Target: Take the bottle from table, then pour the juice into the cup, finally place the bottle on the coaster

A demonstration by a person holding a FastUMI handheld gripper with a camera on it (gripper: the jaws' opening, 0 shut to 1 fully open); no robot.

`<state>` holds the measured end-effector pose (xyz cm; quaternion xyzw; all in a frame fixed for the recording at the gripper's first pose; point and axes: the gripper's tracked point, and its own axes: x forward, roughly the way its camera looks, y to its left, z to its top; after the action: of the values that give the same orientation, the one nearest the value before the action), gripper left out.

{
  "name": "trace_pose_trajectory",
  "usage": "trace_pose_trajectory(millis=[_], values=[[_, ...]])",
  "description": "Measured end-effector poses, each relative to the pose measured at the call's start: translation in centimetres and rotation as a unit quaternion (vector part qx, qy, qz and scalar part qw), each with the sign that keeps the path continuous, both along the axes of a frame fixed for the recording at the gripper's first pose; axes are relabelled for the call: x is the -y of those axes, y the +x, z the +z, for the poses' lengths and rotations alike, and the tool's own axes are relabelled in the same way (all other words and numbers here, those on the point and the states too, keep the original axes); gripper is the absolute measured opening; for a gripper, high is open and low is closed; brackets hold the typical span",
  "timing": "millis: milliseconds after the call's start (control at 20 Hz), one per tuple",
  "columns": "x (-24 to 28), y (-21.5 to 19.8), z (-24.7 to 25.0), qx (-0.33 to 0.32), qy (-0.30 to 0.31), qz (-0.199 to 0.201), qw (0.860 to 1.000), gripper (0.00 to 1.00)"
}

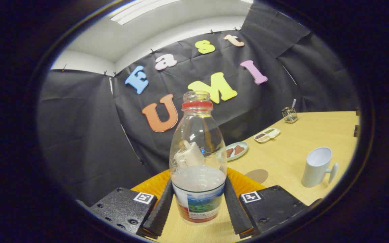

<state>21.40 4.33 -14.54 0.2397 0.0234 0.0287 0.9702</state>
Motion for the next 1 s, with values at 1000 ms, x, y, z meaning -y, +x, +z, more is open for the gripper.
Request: trace_pose_trajectory(millis=[1000], values=[[6.8,-0.4,2.1,-0.005,0.307,-0.035,0.951,0.78]])
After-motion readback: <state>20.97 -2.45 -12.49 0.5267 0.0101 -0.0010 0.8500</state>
